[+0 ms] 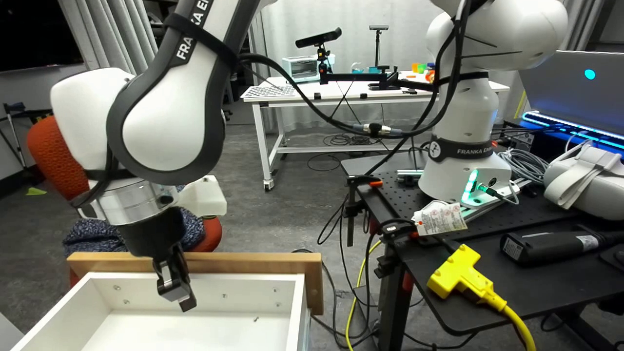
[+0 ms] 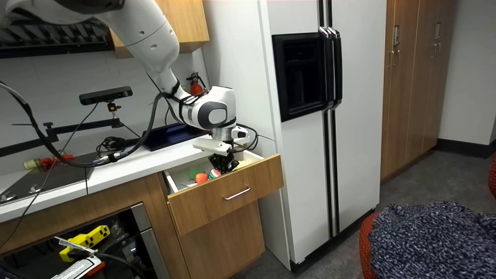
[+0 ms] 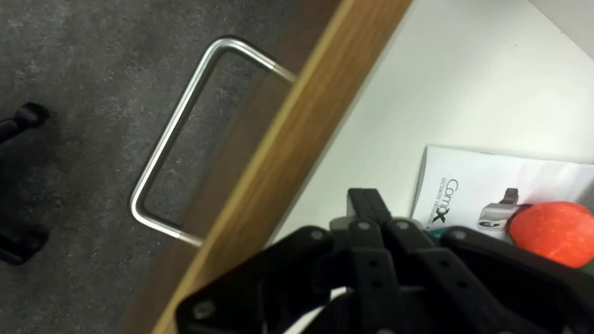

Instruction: Open the drawer on the far right

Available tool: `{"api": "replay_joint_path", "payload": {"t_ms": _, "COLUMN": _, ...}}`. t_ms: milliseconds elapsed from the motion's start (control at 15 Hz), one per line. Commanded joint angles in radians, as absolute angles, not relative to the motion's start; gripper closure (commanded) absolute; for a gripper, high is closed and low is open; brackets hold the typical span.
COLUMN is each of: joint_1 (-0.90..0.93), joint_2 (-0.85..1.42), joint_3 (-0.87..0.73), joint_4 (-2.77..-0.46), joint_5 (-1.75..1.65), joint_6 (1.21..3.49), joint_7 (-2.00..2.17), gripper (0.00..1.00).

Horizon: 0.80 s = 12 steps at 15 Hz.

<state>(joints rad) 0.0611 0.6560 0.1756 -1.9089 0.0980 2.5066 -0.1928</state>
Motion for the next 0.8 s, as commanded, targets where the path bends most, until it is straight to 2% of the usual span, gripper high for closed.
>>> {"api": "replay_joint_path", "payload": {"t_ms": 0, "joint_1": 0.102, "joint_2": 0.634, "joint_3": 0.118, "joint_4": -1.928, "joint_5": 0.013, "joint_6": 2.509, "joint_7": -0.153, "gripper": 1.0}}
{"api": "replay_joint_path", "payload": {"t_ms": 733, "joint_1": 0.175, "joint_2": 0.561, "joint_3": -0.056, "joint_4": -2.053, "joint_5": -0.243, "joint_6": 2.495, "joint_7": 0.009, "gripper": 1.0}}
